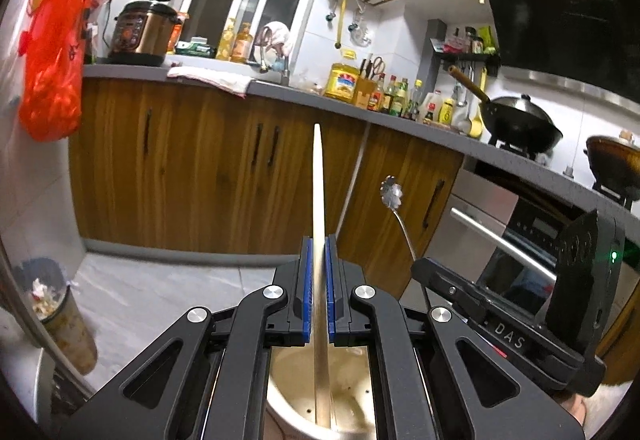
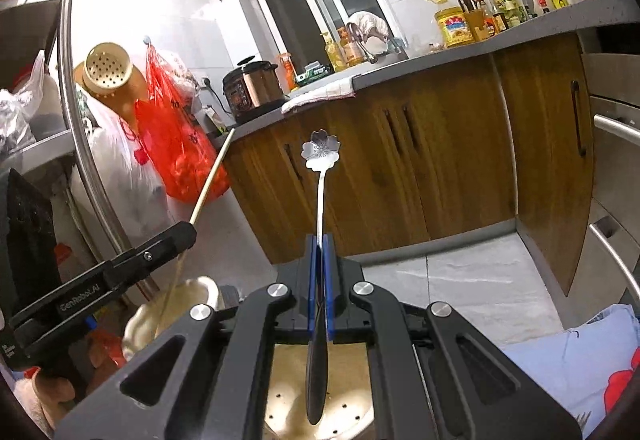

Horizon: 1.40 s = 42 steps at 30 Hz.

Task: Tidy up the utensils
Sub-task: 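Lift the chopstick with the left tool while the right tool carries the spoon to the holder, then release the chopstick into the larger pot while the right tool releases the spoon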

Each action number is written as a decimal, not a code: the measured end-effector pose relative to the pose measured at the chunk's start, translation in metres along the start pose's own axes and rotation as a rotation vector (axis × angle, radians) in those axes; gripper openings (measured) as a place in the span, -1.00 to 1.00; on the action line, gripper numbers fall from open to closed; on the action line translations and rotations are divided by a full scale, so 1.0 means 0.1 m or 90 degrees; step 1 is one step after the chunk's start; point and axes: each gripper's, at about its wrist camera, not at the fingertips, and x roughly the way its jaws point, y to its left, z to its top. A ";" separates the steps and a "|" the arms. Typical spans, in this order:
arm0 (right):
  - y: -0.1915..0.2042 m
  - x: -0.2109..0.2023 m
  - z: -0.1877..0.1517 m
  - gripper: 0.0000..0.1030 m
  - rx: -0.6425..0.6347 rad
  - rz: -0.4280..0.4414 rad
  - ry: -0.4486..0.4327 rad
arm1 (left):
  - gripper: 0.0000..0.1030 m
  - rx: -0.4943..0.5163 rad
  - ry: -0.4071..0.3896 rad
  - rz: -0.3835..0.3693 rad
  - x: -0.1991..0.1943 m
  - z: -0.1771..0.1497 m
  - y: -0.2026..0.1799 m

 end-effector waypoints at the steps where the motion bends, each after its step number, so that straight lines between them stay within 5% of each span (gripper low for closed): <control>1: 0.01 -0.01 -0.01 -0.93 -0.002 0.002 0.004 | -0.88 0.006 0.002 0.000 -0.02 -0.01 -0.01; 14: 0.04 -0.21 -0.14 -0.95 -0.039 0.022 0.097 | -0.88 0.028 0.092 -0.011 -0.18 -0.09 -0.06; 37: 0.19 0.01 -0.14 -0.97 -0.067 -0.032 0.209 | -0.87 0.100 0.234 0.079 0.09 0.00 -0.21; 42: 0.23 0.07 -0.13 -0.97 -0.089 -0.048 0.234 | -0.87 0.129 0.234 0.089 0.11 -0.04 -0.28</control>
